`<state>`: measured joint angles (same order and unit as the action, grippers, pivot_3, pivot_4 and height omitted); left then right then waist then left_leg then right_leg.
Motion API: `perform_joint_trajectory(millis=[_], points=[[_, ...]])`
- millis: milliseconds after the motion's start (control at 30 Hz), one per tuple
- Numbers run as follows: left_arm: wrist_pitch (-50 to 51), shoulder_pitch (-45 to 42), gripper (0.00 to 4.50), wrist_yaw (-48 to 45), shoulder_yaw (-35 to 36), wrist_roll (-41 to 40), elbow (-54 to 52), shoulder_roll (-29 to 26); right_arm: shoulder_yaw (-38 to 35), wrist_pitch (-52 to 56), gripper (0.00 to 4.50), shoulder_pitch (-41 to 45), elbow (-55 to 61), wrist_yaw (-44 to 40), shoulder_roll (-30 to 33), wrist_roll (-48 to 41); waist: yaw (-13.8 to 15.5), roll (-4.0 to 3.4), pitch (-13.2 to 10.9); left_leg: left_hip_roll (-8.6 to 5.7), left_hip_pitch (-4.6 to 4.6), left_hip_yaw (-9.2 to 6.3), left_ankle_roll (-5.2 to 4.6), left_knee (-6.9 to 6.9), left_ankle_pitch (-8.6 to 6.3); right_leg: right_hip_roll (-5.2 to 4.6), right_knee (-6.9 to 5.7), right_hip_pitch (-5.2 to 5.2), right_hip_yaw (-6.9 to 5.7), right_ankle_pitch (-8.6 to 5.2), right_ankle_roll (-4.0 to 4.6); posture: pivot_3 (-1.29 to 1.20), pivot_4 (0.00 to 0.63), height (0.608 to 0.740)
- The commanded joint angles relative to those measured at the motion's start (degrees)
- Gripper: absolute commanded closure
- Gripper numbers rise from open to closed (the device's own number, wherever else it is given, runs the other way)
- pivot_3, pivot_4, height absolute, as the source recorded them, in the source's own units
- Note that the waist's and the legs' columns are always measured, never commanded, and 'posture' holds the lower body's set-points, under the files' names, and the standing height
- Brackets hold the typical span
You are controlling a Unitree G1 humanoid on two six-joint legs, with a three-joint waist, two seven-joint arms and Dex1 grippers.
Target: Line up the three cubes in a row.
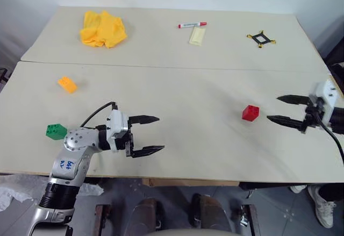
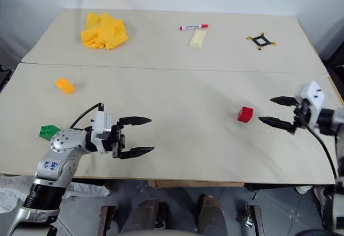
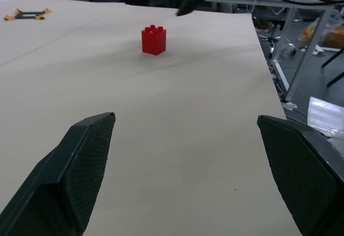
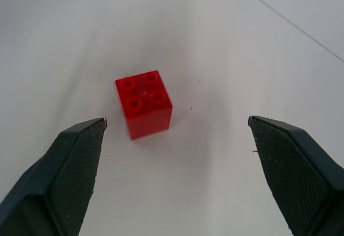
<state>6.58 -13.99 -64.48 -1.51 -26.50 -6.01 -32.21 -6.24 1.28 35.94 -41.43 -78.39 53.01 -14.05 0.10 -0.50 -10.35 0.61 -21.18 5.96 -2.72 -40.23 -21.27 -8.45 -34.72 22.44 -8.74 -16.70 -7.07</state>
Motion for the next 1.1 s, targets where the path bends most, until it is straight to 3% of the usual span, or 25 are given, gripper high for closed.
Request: perform_joint_trajectory(millis=[33, 233, 533, 633, 767, 1100], points=[[-0.5, 0.5, 0.00, -0.3, -0.3, 0.5, -1.5, -0.3, 3.0, -2.9, 0.05, 4.4, -6.0, -1.7, -1.0, 3.6, -0.1, -0.01, 0.0, 0.00, -0.01, -0.01, 0.00, 0.00, 0.00, 0.00, 0.00, 0.01, 0.00, 0.00, 0.00, 0.00, 0.150, 0.740], [-1.1, 1.7, 0.00, 0.5, 0.1, 1.3, -2.3, -0.6, 8.7, -3.4, 0.05, 11.1, -13.2, -4.1, -5.1, 8.7, -0.4, -0.03, 0.0, 0.02, -0.04, -0.04, 0.01, 0.00, 0.01, 0.00, 0.00, 0.01, -0.04, 0.00, 0.00, 0.00, 0.150, 0.740], [-1.8, 3.7, 0.00, 2.3, 1.5, 1.5, -3.2, -0.8, 7.2, -9.3, 2.99, 12.9, -14.1, -6.2, -8.4, 7.5, -0.4, -0.05, 0.0, 0.01, -0.05, -0.08, 0.02, 0.00, 0.01, -0.02, 0.00, 0.01, -0.05, 0.00, 0.00, 0.00, 0.150, 0.740], [-2.3, 5.1, 0.00, 3.4, 2.9, 1.4, -2.9, -0.7, 9.1, -6.6, 2.98, 14.1, -9.1, -9.2, -10.3, 7.5, -0.6, -0.08, 0.0, 0.03, -0.04, -0.08, 0.02, 0.00, 0.01, -0.01, -0.01, 0.01, -0.04, 0.00, 0.00, 0.00, 0.150, 0.740], [-2.7, 7.6, 0.00, 5.1, 5.0, 1.4, -1.0, -0.4, 13.3, -3.9, 2.98, 17.8, -4.0, -6.7, -16.2, 10.1, -1.5, -0.11, -0.1, 0.06, -0.03, -0.08, 0.05, 0.00, 0.03, -0.01, -0.06, 0.03, -0.05, -0.01, 0.02, 0.00, 0.150, 0.740], [-4.0, 13.2, 0.00, 7.5, 7.6, 1.9, -3.3, -1.2, 20.3, -1.6, 2.98, 22.6, -3.3, -3.0, -28.4, 14.5, -1.5, -0.16, -0.1, -0.07, -0.09, -0.43, 0.07, 0.02, 0.04, -0.08, -0.23, 0.03, -0.18, -0.05, 0.09, 0.00, 0.150, 0.740]])
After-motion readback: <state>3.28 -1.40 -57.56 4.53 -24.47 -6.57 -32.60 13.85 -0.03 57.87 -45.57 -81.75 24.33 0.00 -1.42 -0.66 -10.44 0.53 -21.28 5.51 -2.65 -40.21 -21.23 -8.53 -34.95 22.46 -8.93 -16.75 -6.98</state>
